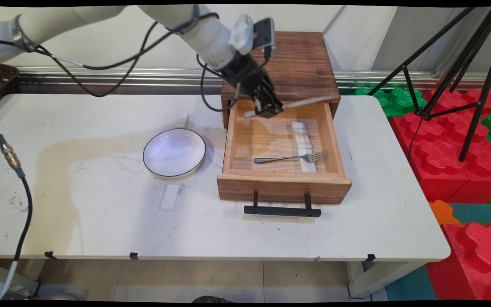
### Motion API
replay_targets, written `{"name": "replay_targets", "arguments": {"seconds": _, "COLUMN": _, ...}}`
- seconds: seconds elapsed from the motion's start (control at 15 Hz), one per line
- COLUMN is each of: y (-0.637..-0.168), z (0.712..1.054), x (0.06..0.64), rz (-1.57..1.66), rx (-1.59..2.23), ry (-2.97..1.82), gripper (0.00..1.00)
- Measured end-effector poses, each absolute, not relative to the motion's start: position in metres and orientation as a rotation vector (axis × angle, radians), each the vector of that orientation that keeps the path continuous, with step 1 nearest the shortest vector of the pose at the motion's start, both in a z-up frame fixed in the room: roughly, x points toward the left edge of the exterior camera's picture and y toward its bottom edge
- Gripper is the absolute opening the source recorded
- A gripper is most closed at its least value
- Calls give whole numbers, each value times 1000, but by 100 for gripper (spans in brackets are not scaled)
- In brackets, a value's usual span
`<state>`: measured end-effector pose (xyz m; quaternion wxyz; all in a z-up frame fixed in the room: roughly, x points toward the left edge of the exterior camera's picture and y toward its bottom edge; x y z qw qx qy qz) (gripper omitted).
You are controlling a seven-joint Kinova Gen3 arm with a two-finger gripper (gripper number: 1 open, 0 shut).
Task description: Place the picked object into the drawer
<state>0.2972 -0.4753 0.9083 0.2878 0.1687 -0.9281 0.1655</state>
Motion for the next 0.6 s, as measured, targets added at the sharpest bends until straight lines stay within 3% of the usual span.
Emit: {"name": "replay_targets", "arguments": {"seconds": 0.6, "y": -507, "z": 870, "x": 279, "rz": 415, "rx": 457, "ry": -2534, "gripper": 0}}
